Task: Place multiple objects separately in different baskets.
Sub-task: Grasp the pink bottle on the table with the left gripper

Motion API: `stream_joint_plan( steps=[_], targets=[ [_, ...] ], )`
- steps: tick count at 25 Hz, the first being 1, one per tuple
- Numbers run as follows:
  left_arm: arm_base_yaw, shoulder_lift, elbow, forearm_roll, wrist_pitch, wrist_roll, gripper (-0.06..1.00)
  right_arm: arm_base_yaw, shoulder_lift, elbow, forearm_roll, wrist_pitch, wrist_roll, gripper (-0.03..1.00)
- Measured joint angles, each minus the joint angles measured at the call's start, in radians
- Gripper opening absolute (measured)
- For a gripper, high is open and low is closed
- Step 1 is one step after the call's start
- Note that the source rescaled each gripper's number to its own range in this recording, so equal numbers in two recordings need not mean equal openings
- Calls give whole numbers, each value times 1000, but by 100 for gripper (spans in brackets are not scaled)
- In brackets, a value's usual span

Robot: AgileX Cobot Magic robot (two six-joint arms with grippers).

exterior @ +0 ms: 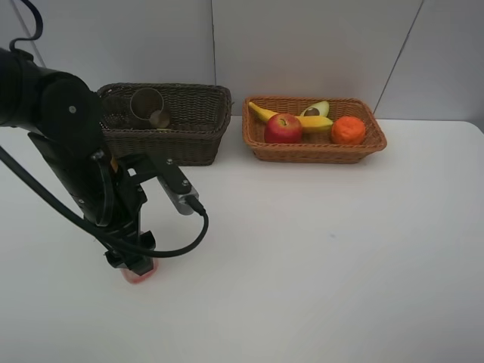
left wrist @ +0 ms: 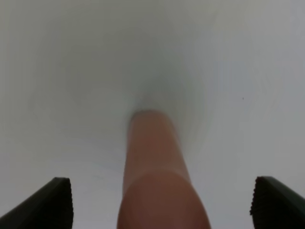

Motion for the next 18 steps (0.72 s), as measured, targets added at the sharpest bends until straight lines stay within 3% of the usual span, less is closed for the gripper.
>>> stream_joint_plan(
  steps=[15,18],
  targets=[
    [0,24,4,3,-42,-8,99,0,0,0,0,0,0,85],
    [0,24,4,3,-42,-8,94,0,0,0,0,0,0,85]
  ],
)
